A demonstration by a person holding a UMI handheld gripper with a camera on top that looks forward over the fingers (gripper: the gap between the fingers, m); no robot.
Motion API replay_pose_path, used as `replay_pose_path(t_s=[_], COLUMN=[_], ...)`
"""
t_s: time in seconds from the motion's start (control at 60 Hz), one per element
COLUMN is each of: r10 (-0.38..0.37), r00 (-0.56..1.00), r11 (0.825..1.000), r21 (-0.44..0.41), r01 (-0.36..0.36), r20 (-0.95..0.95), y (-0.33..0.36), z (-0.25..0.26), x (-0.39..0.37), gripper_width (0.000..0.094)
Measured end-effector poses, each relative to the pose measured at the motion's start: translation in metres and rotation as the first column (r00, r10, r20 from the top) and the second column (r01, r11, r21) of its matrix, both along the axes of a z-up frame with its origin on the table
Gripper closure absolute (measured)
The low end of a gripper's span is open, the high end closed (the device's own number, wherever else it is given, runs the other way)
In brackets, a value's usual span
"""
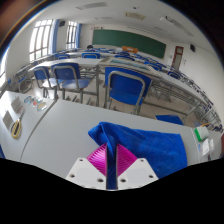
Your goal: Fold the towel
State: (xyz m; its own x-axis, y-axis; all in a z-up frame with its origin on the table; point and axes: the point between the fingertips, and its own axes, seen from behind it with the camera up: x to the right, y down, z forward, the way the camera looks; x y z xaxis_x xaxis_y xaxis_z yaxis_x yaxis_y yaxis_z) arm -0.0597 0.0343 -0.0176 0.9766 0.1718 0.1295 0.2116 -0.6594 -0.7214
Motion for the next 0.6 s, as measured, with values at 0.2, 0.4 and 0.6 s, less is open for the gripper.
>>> replay_pose_path(t_s=[0.2,0.4,0.6], r10=[-0.016,0.012,-0.082], r00=[0.987,0.816,0.837], r11=[0.997,0.995,0.996], r21=[-0.078,-0.071,-0.078], r01=[0.003,-0.065,0.047], r20=[-0.161,-0.578,-0.541], y=[-0.003,-0.011,0.005], z=[0.012,0.102,0.094], x=[-0.023,-0.078,-0.003], gripper_width=[0.0891,0.0892,0.0871])
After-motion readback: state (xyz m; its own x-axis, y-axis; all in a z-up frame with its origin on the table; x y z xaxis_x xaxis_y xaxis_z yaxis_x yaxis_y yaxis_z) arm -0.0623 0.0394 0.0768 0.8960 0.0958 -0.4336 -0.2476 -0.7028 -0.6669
